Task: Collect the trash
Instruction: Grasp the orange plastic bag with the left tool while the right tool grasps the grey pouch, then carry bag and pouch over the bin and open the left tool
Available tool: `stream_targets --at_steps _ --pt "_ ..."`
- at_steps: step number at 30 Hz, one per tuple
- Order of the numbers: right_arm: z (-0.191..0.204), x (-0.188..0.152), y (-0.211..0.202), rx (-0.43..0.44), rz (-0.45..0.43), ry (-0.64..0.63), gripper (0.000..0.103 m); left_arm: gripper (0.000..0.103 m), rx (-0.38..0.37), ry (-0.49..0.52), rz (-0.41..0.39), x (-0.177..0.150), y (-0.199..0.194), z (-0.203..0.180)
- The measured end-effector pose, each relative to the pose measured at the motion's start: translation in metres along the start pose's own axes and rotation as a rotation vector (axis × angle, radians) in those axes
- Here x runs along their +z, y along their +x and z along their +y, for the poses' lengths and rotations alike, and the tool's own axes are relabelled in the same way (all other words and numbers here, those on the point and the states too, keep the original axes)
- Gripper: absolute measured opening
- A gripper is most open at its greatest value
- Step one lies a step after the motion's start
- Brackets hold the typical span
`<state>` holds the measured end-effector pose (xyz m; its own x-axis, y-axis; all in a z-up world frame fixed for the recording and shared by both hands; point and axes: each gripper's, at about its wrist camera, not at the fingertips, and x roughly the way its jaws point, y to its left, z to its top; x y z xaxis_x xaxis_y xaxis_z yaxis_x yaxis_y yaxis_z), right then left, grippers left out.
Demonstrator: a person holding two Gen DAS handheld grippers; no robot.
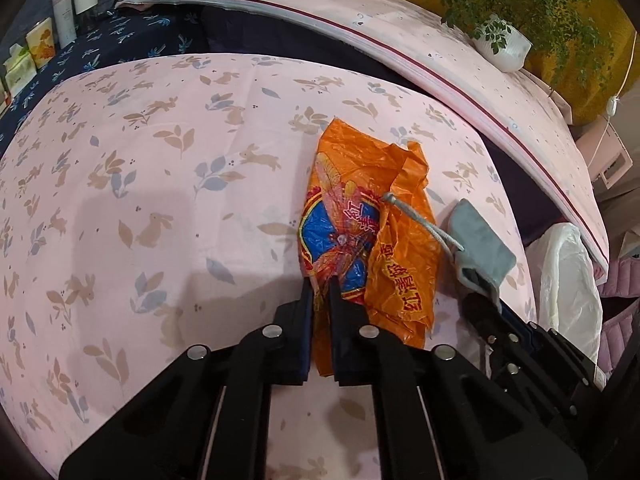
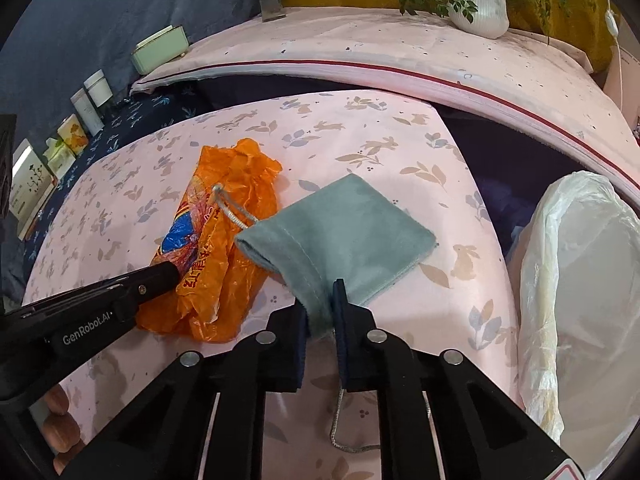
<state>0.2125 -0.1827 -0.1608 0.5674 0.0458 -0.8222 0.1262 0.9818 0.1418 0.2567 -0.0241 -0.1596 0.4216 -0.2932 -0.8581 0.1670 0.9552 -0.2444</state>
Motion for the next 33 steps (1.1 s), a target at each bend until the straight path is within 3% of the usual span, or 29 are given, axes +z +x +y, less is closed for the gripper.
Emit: stream_targets --at_steps 14,25,33 --pt "-0.022 -0.005 -0.076 0.035 -0.119 0.055 0.008 0.003 -0.008 0.053 -0.088 -0.014 -0.06 -0.039" --pt "-0.054 -0.001 -0.155 0.044 -0.259 0.111 0.008 0.003 -0.057 0.142 -0.175 -0.022 -0.117 -0.095" --pt "-0.085 -0.006 -0.196 0.016 -0.311 0.157 0.008 0.003 -0.096 0.202 -0.208 -0.029 -0.145 -0.136"
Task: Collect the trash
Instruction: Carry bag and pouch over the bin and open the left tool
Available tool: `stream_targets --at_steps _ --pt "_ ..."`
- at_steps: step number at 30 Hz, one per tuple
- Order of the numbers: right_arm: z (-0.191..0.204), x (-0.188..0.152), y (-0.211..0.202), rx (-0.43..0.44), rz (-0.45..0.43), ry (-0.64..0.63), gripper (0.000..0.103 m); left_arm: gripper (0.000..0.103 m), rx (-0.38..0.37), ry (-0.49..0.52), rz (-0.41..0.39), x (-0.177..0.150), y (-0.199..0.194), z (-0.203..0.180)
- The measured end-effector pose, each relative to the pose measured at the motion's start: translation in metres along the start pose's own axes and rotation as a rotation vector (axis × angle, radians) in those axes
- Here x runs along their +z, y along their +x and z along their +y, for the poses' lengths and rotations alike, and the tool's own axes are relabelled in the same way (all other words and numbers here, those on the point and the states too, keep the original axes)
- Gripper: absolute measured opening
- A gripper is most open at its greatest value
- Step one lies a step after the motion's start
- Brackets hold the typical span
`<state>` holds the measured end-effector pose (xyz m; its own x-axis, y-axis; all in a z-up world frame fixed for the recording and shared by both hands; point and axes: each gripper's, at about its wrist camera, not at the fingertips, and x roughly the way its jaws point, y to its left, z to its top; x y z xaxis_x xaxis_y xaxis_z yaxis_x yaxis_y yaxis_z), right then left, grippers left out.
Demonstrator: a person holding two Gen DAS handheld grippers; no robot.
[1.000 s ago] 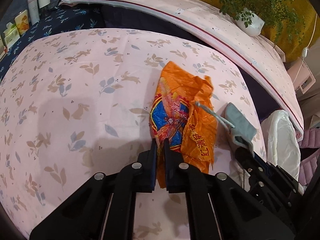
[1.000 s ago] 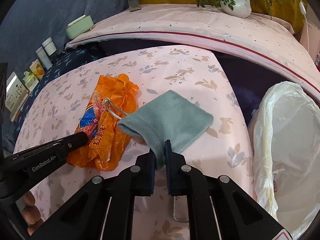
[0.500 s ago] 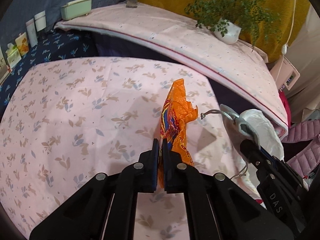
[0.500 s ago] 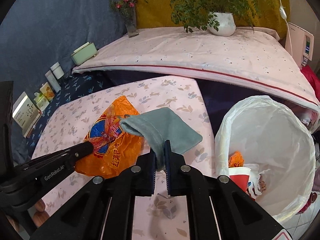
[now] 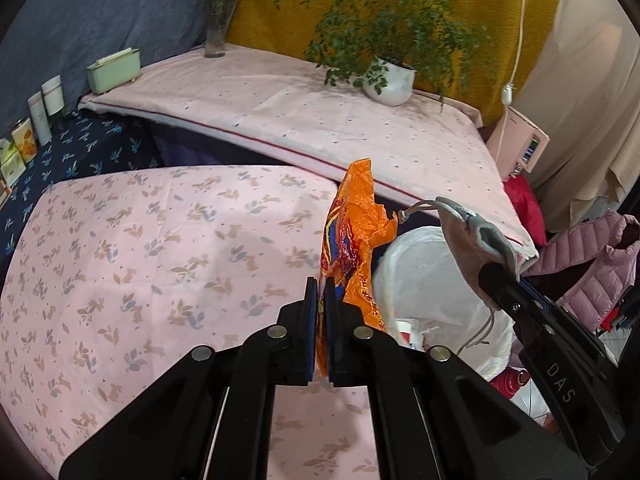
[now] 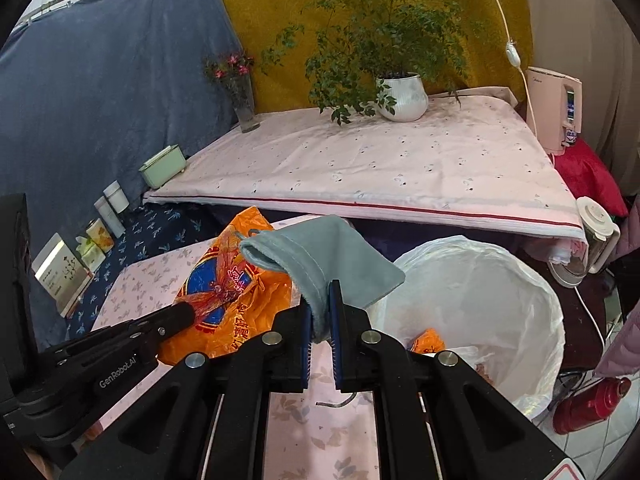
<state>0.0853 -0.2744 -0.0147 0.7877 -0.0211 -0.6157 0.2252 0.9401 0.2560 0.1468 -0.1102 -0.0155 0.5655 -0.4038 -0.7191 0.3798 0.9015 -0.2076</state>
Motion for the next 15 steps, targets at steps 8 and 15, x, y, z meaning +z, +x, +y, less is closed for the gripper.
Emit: stream_targets --at_steps 8,15 --pt "-0.044 0.006 -0.026 -0.042 -0.021 0.055 0.008 0.003 -0.044 0.067 -0.011 0.004 -0.007 -0.048" --pt "-0.08 0.005 -0.037 -0.076 -0.036 0.103 0.008 0.003 -0.086 0.125 0.005 0.007 0.003 -0.088"
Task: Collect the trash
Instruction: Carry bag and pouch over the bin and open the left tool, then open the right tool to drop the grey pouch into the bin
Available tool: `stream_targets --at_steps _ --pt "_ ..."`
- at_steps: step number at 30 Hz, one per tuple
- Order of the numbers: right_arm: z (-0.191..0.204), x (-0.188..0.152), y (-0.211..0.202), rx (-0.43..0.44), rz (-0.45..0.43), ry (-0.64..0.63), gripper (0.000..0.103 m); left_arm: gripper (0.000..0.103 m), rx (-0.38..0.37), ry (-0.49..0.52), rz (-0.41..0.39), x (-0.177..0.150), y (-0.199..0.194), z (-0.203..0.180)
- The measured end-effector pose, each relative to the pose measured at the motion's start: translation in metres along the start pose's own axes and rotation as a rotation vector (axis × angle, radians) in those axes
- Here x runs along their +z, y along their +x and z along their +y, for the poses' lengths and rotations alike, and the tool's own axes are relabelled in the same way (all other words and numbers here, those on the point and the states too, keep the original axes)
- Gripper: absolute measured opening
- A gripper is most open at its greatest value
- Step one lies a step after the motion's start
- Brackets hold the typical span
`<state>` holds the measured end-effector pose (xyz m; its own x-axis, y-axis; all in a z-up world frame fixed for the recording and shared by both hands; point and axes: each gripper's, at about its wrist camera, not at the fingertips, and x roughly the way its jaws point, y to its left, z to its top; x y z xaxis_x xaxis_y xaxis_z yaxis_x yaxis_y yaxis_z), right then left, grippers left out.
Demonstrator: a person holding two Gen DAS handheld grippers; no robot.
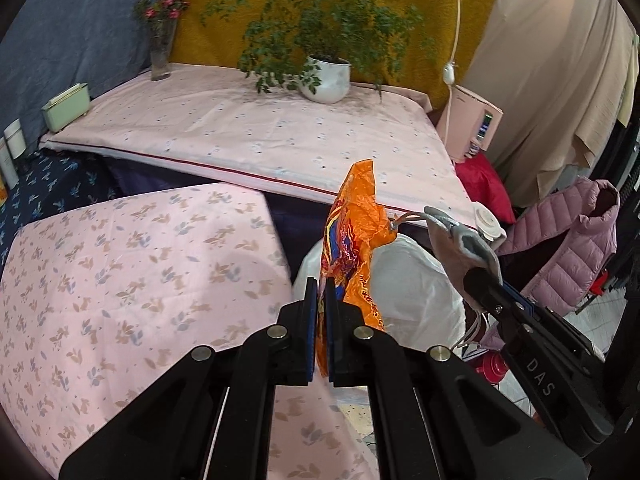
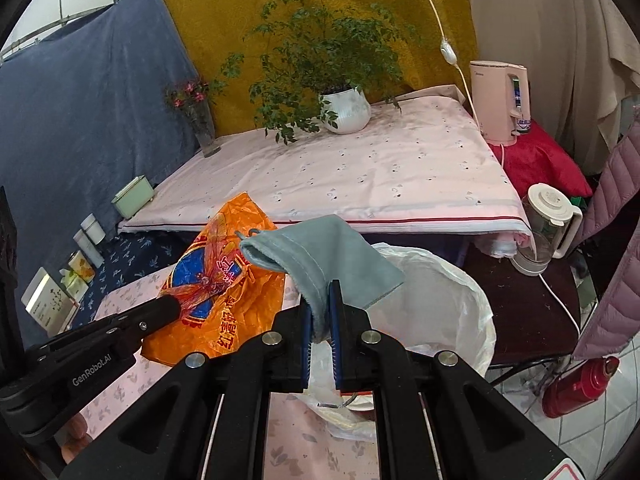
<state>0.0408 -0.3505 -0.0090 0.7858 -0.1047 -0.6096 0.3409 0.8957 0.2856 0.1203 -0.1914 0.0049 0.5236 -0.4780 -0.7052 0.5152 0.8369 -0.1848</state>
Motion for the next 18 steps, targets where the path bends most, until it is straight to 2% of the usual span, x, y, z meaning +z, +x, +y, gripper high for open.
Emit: stream_targets --at_steps 12,13,14,16,18 --pt "-0.042 -0.004 0.006 -0.038 0.012 0.066 0.008 0.007 -0.09 0.026 0.044 0.007 0.032 -0.035" --pt "-0.045 -0.004 0.008 -0.039 0.016 0.069 0.008 0.012 -0.089 0.029 0.047 0.006 0.035 -0.036" --pt "-0.047 -0.005 0.01 -0.04 0.018 0.072 0.008 0.024 -0.08 0.03 0.05 0.006 0.037 -0.037" --pt "-0.048 -0.007 0.012 -0.039 0.022 0.073 0.008 0.037 -0.062 0.026 0.036 0.005 0.038 -0.036" --pt "-0.048 -0.006 0.015 -0.04 0.025 0.071 0.008 0.038 -0.049 0.029 0.023 0.003 0.039 -0.035"
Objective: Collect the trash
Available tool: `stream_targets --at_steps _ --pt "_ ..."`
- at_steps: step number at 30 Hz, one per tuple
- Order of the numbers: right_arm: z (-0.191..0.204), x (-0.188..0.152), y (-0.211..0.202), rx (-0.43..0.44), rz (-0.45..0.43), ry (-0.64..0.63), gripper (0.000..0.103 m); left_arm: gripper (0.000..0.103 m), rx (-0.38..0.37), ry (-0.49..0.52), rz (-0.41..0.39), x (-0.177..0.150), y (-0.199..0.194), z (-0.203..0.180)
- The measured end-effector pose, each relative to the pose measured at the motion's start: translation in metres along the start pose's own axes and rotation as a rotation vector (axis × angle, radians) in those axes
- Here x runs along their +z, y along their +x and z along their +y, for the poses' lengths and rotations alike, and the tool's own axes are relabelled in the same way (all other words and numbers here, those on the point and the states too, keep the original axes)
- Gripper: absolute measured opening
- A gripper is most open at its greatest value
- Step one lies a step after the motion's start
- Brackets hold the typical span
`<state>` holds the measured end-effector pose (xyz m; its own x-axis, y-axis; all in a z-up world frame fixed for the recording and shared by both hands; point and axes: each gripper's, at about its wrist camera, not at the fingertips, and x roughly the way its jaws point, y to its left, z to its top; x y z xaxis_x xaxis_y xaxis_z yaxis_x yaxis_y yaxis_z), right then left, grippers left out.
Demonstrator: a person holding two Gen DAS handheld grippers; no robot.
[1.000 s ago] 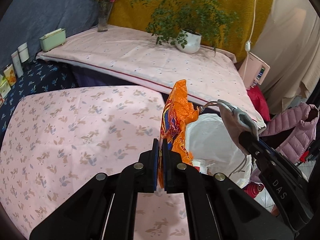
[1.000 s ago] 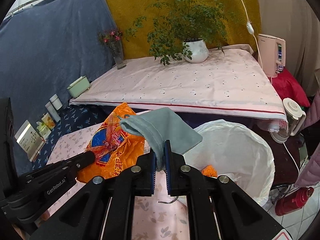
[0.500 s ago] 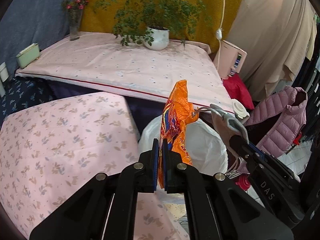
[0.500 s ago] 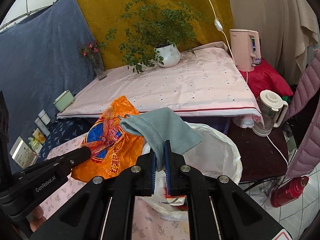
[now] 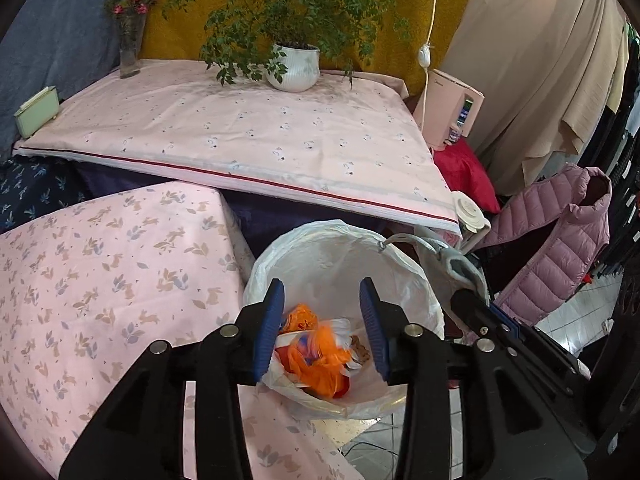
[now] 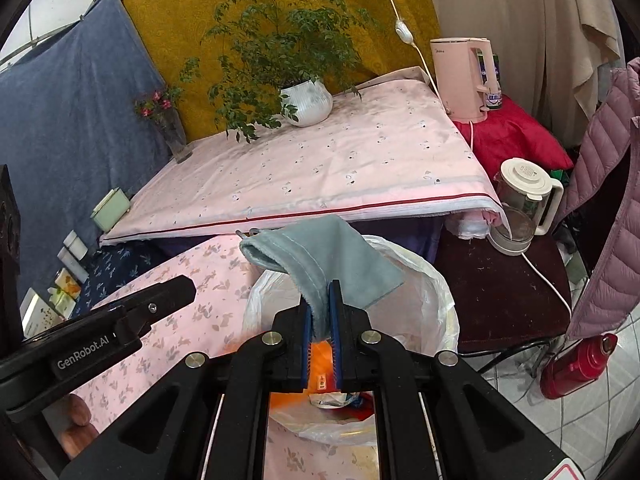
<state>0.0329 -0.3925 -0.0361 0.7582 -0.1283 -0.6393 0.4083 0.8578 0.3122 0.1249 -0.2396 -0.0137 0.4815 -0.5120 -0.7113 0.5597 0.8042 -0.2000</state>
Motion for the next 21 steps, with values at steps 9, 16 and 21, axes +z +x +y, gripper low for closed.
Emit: stream_targets --at_steps 9,16,21 --pt "0.004 -0.003 0.009 0.005 0.016 -0.001 0.01 0.044 0.046 -0.004 -0.001 -0.003 0.001 0.01" --pt "0.015 -0.004 0.01 0.015 0.019 -0.015 0.011 0.047 0.095 -0.018 -0.019 -0.008 -0.005 0.022" --pt "0.024 -0.006 0.009 0.015 0.021 -0.03 0.013 0.055 0.129 -0.036 -0.026 -0.012 -0.011 0.033"
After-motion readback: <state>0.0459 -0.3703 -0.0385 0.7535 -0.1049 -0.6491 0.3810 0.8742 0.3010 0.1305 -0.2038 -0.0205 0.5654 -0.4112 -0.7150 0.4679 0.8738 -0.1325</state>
